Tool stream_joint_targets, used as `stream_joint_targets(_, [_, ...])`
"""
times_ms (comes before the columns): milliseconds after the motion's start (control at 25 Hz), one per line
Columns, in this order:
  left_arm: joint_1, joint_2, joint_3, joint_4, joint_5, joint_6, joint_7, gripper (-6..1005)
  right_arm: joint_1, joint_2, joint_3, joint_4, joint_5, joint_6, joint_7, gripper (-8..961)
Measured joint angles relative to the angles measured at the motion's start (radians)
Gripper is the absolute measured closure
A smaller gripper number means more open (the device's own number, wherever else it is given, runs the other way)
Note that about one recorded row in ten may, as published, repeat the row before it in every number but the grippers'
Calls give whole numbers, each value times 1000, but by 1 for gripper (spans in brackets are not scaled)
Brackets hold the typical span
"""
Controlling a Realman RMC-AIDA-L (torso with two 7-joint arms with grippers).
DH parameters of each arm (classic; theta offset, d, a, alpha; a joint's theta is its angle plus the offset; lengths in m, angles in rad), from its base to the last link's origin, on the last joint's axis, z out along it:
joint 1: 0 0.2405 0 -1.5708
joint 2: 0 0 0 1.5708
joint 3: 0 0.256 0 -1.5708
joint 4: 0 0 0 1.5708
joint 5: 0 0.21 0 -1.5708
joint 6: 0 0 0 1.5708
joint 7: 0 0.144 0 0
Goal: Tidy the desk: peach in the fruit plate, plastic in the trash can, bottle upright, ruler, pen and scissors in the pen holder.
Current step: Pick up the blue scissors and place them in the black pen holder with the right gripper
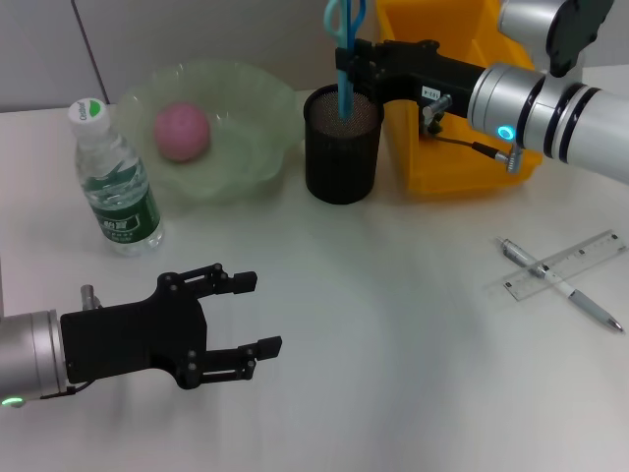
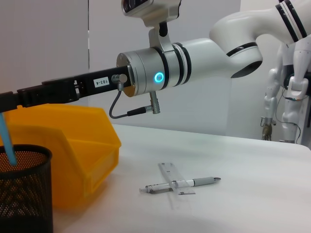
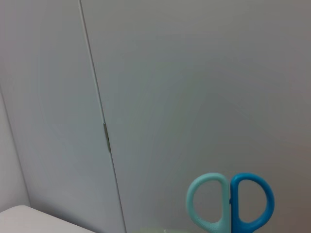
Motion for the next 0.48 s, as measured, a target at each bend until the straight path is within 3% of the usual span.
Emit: stream_joint_targets(480, [1, 0, 0, 2, 0, 2, 0, 200, -8, -1, 0, 1, -3, -11, 3, 726])
